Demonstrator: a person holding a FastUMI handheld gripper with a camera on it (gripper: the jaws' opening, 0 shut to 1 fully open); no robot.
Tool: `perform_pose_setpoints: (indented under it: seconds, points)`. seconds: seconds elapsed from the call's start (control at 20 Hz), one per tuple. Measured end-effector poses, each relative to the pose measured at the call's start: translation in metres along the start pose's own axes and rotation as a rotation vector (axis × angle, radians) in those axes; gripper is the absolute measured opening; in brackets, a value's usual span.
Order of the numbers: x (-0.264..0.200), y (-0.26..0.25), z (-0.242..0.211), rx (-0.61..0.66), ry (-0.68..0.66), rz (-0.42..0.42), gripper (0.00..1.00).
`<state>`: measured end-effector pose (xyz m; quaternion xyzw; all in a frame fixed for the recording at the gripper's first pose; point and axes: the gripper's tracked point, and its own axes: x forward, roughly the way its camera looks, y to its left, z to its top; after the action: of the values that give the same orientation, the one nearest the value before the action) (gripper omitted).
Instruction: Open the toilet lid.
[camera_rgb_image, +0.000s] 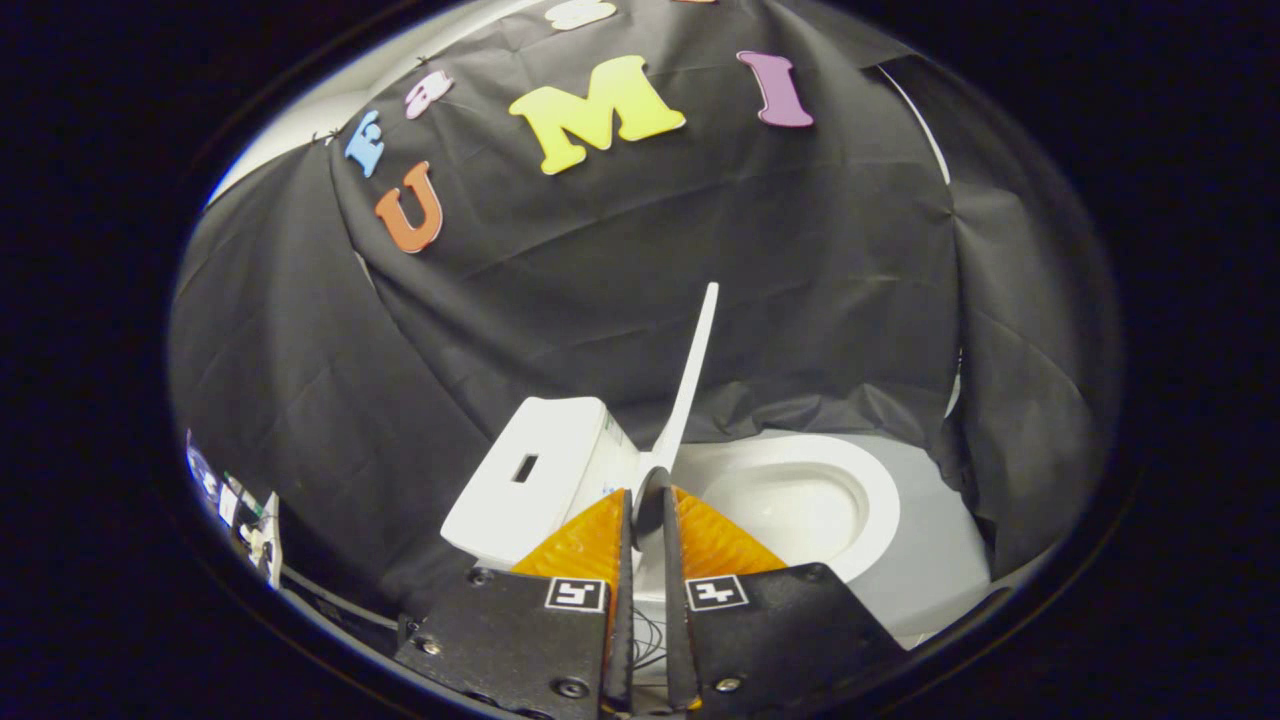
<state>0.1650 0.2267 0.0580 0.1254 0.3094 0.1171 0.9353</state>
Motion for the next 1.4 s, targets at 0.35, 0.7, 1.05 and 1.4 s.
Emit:
perform_pose_setpoints:
  seconds: [0.35,0.7,1.05,1.4]
  points:
    - [0.006,0.042,0.001,-0.106,-0.020,0.014,0.18]
    - [0.014,0.077,-0.002,-0.212,-0.044,0.005,0.19]
    - [0.026,0.114,-0.006,-0.256,-0.052,0.042,0.20]
    - [0.039,0.148,-0.012,-0.289,-0.064,0.078,0.20]
